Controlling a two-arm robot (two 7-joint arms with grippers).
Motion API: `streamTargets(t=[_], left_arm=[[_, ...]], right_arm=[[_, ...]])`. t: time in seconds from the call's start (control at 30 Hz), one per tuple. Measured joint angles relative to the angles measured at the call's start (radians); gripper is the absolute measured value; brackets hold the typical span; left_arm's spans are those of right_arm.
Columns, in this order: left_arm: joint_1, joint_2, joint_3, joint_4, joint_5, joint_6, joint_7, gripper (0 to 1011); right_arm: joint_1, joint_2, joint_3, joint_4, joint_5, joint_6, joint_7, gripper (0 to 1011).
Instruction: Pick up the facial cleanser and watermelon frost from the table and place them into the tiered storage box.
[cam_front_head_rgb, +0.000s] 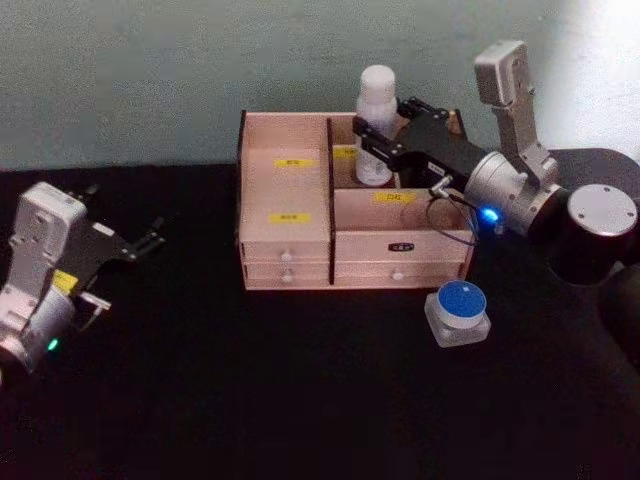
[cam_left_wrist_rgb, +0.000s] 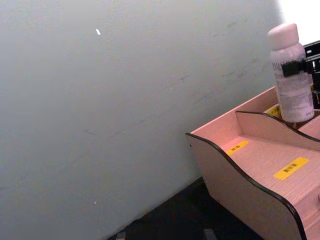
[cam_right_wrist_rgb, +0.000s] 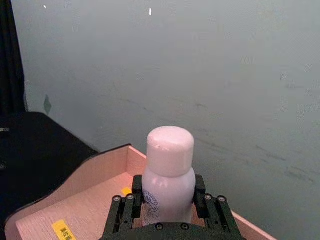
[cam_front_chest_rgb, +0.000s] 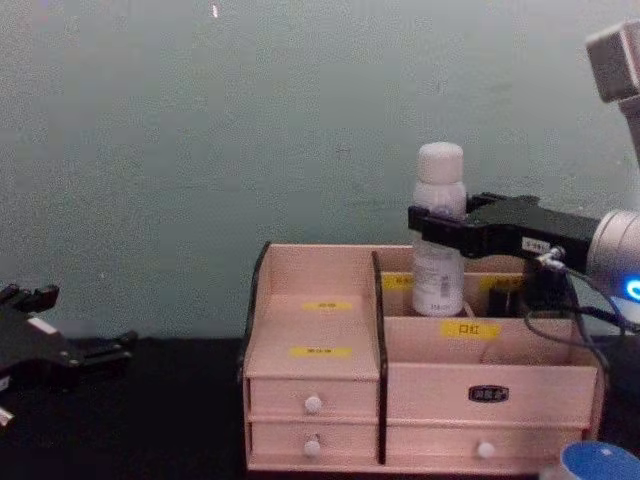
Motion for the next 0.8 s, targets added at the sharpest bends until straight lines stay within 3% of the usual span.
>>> streamTargets(t=[0.8], left_arm=[[0.0,0.0,0.0,0.0,0.0,0.0,0.0,1001]], right_arm=[[-0.007,-0.007,-0.005,0.031,-0.026,0.029,0.007,594]])
